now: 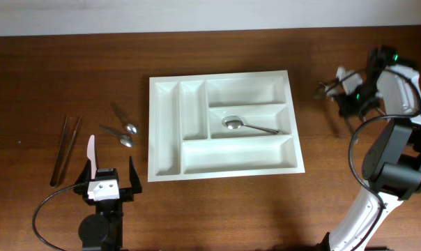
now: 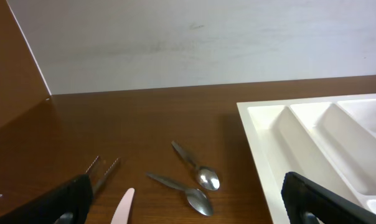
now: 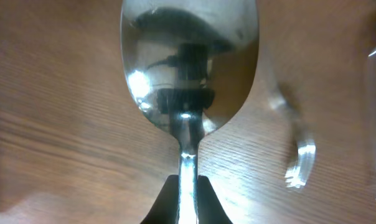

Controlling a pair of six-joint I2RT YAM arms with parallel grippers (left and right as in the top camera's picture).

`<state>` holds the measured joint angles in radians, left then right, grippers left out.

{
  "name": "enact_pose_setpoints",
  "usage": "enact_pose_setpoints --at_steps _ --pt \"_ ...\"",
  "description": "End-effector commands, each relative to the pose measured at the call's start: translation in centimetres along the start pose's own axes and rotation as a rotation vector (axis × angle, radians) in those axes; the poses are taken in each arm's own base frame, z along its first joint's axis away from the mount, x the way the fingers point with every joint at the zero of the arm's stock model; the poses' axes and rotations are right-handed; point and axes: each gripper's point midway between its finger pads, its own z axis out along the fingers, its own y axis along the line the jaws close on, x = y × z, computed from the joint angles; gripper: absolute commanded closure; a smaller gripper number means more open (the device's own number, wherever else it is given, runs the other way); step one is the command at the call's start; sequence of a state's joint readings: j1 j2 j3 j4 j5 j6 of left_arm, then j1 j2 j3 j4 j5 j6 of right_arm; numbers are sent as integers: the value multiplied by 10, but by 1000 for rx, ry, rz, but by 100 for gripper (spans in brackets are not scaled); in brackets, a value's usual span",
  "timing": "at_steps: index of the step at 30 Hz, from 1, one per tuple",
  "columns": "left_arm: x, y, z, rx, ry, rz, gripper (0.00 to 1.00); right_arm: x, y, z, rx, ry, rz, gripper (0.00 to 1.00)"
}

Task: Pack container
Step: 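Place the second spoon beside the first in the middle compartment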

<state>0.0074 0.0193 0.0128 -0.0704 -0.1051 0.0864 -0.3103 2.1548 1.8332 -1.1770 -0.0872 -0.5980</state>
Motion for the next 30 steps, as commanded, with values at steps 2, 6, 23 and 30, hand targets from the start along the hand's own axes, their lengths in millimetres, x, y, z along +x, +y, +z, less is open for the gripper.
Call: enact_pose_setpoints --at_steps 2,6,23,30 --pt "0 0 0 -1 -3 9 1 -63 34 -67 -3 -174 -107 96" --pt "0 0 0 0 -3 9 1 -91 94 -102 -4 -215 -368 96" --pt "0 0 0 -1 -3 9 1 -56 269 -48 -264 -77 -1295 96" --pt "0 0 0 -1 -3 9 1 -37 264 -4 -308 -22 -1279 96"
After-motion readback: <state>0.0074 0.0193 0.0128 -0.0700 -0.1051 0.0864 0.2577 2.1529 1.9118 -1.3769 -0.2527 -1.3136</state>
